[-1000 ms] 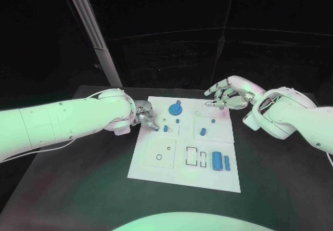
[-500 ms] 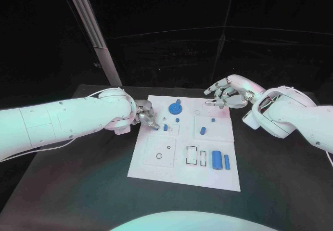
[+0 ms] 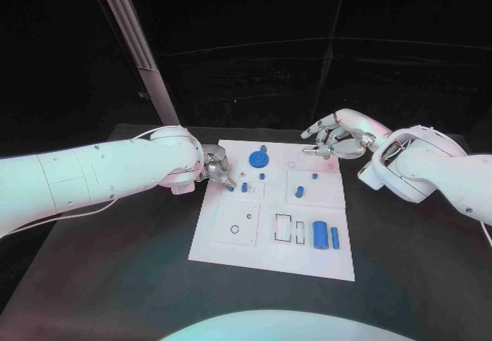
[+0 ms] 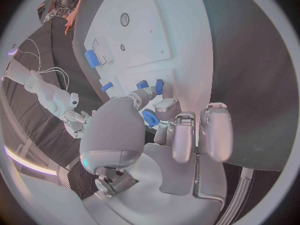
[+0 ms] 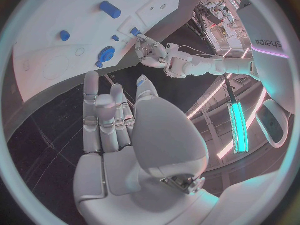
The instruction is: Assemble the parts on the task board
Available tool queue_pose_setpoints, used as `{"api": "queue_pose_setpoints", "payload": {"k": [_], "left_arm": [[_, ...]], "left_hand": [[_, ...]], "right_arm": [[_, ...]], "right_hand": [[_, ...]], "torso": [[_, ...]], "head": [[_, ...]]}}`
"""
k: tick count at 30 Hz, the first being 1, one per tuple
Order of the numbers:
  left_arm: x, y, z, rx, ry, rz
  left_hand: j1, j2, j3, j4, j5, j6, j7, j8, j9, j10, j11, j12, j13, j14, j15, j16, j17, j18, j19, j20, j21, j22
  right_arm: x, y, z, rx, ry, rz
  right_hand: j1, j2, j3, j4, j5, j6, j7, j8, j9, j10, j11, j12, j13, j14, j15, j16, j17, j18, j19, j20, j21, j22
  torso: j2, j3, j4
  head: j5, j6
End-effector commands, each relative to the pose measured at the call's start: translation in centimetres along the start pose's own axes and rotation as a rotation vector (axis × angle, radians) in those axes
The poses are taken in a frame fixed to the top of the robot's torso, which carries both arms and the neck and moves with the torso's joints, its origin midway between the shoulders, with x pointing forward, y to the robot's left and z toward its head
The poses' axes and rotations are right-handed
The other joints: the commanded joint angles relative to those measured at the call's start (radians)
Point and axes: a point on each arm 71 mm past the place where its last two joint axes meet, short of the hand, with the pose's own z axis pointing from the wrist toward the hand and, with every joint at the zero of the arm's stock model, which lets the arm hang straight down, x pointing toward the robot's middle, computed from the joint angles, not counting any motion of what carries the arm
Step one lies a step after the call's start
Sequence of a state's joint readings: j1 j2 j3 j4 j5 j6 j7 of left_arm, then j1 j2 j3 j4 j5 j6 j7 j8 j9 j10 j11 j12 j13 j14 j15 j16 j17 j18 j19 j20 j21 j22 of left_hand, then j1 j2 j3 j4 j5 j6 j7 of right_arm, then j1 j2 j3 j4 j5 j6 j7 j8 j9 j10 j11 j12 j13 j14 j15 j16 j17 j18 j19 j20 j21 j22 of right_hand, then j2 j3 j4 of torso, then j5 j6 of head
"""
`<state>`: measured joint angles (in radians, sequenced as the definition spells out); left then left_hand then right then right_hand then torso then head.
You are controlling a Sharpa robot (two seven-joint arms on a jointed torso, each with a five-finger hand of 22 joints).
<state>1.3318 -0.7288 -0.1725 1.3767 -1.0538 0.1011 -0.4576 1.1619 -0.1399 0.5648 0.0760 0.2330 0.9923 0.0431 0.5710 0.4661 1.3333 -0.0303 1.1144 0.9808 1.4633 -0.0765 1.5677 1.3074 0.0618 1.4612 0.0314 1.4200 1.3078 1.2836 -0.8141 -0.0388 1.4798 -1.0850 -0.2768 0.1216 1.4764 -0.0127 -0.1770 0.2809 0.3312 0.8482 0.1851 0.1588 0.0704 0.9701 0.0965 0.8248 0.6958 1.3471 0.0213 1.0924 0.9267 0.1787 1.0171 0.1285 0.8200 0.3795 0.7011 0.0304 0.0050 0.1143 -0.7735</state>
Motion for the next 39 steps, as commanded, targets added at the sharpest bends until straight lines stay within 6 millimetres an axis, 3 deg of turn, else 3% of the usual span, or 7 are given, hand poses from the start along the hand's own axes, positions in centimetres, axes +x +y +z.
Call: {"api": "queue_pose_setpoints", "payload": {"k": [1, 12, 21, 27, 31, 39], "left_arm": [[0.74, 0.22, 0.26, -0.03, 0.046, 0.026], [0.76, -0.15, 0.43, -0.022, 0.048, 0.028], [0.78, -0.07, 0.48, -0.027, 0.057, 0.025], [0.55, 0.2, 0.61, -0.044, 0.044, 0.009], [0.34, 0.46, 0.69, -0.057, 0.031, -0.01], [0.05, 0.75, 0.75, -0.062, 0.007, -0.032]], "left_hand": [[0.006, 0.007, 0.14, -0.133, 0.005, 0.006, 0.002, -0.001, -0.001, 0.004, 0.001, 0.003, -0.001, 0.108, -0.007, 0.003, 0.263, -0.012, 0.011, -0.004, 0.001, 0.071], [-0.002, 0.01, 0.141, -0.129, 0.006, 0.006, 0.002, -0.001, -0.001, 0.006, 0.002, 0.005, 0.002, 0.108, -0.007, 0.003, 0.263, -0.012, 0.011, -0.004, 0.0, 0.071], [-0.056, -0.016, 0.108, -0.108, 0.012, 0.019, -0.012, 0.003, -0.003, 0.022, -0.007, 0.023, 0.026, 0.108, -0.012, 0.003, 0.263, -0.013, 0.014, -0.007, 0.003, 0.077], [-0.128, -0.024, 0.043, -0.054, 0.009, 0.036, -0.018, -0.005, -0.013, 0.022, -0.012, 0.024, 0.03, 0.108, -0.017, 0.003, 0.263, -0.013, 0.016, -0.012, 0.003, 0.08], [-0.201, -0.035, -0.034, 0.007, 0.004, 0.047, -0.014, -0.009, -0.019, 0.02, -0.008, 0.023, 0.028, 0.108, -0.015, 0.003, 0.263, -0.014, 0.016, -0.011, 0.003, 0.08], [-0.211, -0.037, -0.202, 0.061, 0.003, 0.057, -0.013, -0.021, -0.033, 0.016, -0.008, 0.027, 0.035, 0.108, -0.015, 0.003, 0.263, -0.014, 0.017, -0.012, 0.001, 0.083]], "right_arm": [[-0.04, 0.16, 0.03, -0.009, 0.005, -0.001], [0.01, 0.18, 0.06, -0.009, 0.008, 0.0], [0.01, 0.16, 0.06, -0.009, 0.01, 0.0], [0.01, 0.16, 0.08, -0.008, 0.01, 0.0], [0.02, 0.13, 0.09, -0.006, 0.011, 0.0], [0.01, 0.05, 0.05, 0.002, 0.013, 0.0]], "right_hand": [[0.003, 0.009, -0.007, 0.002, 0.005, -0.008, -0.002, 0.006, 0.002, -0.005, 0.001, 0.004, -0.002, -0.002, 0.001, 0.002, 0.001, 0.005, 0.008, 0.001, -0.005, -0.001], [0.003, 0.01, -0.011, 0.003, 0.011, -0.009, -0.001, 0.009, 0.002, -0.006, 0.001, 0.007, -0.006, -0.003, 0.001, 0.0, 0.0, 0.005, 0.009, 0.001, -0.006, -0.002], [0.003, 0.01, -0.011, 0.003, 0.011, -0.009, -0.001, 0.009, 0.002, -0.006, 0.001, 0.007, -0.006, -0.003, 0.001, 0.0, 0.0, 0.005, 0.009, 0.001, -0.006, -0.002], [0.003, 0.009, -0.012, 0.003, 0.011, -0.01, -0.001, 0.01, 0.001, -0.007, 0.001, 0.008, -0.007, -0.004, 0.001, -0.001, -0.002, 0.005, 0.009, 0.001, -0.007, -0.002], [0.003, 0.009, -0.013, 0.003, 0.011, -0.01, -0.001, 0.01, 0.001, -0.007, 0.002, 0.008, -0.007, -0.006, 0.001, -0.005, -0.007, 0.005, 0.009, 0.001, -0.007, -0.002], [0.001, 0.009, -0.015, 0.005, 0.011, -0.012, -0.001, 0.01, 0.001, -0.01, 0.002, 0.008, -0.009, -0.008, 0.002, -0.008, -0.01, 0.005, 0.008, 0.001, -0.008, -0.003]], "torso": [[0.0, -0.0003, -0.0001], [0.0, -0.0004, 0.001], [0.0, -0.0002, 0.0007], [0.0, -0.0004, 0.0007], [0.0, -0.0004, 0.0001], [-0.001, -0.0002, 0.0001]], "head": [[-0.002, -0.002], [-0.005, -0.004], [-0.006, -0.004], [-0.007, -0.003], [-0.006, -0.002], [-0.008, 0.0]]}}
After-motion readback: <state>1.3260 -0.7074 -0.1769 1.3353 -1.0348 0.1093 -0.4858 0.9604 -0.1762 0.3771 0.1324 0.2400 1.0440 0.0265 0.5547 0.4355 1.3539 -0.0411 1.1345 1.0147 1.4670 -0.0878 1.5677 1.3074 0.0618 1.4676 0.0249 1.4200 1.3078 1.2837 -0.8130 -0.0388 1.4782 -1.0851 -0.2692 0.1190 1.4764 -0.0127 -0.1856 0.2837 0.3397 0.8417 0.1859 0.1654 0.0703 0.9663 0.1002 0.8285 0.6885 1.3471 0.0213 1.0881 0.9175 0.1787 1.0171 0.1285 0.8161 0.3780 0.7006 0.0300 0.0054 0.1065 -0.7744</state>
